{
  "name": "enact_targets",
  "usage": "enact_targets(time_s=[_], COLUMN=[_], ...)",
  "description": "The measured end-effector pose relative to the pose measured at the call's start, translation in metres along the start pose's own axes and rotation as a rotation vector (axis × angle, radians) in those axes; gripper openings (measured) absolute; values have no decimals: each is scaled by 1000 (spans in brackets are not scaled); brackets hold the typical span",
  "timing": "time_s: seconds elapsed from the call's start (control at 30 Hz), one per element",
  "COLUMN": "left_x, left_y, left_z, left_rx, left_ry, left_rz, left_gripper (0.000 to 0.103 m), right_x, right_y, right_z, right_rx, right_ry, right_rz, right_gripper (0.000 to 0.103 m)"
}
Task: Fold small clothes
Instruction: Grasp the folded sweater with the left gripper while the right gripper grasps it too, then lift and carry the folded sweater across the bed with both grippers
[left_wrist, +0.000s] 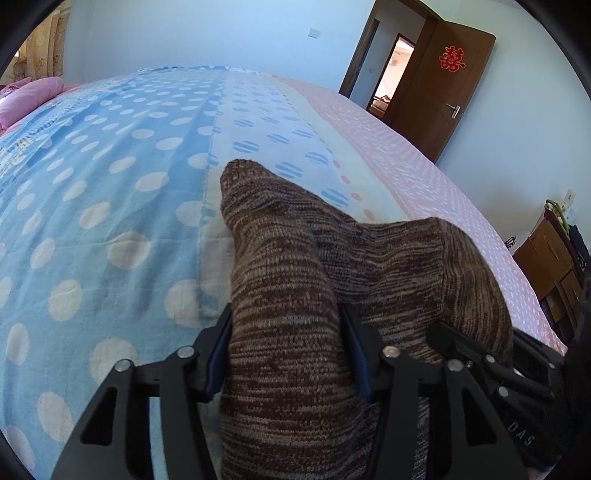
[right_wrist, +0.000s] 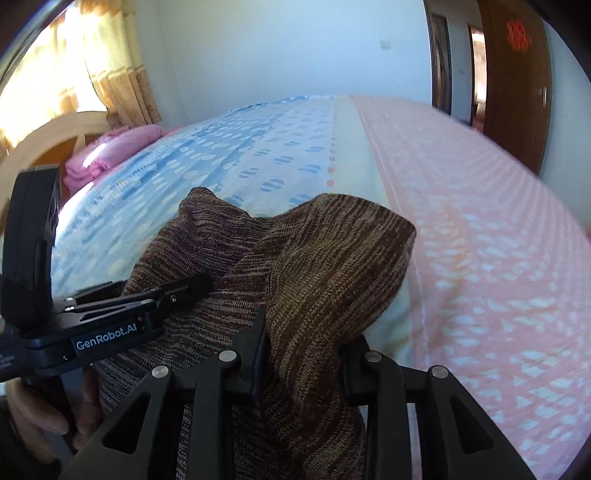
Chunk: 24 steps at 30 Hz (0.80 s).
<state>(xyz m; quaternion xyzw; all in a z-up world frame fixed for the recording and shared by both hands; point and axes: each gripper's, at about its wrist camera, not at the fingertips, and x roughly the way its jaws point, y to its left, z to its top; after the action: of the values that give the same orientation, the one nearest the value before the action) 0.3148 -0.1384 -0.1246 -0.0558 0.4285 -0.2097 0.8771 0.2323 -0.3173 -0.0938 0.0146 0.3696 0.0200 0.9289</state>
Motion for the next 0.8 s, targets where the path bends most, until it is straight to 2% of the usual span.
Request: enact_targets(time_s=[0.07,0.23,0.4,0.6,0.8], left_x=[-2,-18,-56,-110,-148], left_y=[-2,-5,-9,-15,-23], left_z=[-1,-2,-7,-15,-23], left_rx=[14,28,51,77,98], left_ry=[-7,-28,-101,-193,-235], left_rz=[5,-6,-15,-16,-17], left_gripper=[47,34,33,32,32], right_x=[-11,-50,-91,-141,-180], right_y=[10,29,50,61,71], right_z=[2,5,-2,-10,-16], right_rx=[-18,-15,-9,69,98], right_ry=[-22,-87,-168,-250,-301], right_rz=[-28,-38,-41,-2,8], right_gripper=[29,23,22,22,22])
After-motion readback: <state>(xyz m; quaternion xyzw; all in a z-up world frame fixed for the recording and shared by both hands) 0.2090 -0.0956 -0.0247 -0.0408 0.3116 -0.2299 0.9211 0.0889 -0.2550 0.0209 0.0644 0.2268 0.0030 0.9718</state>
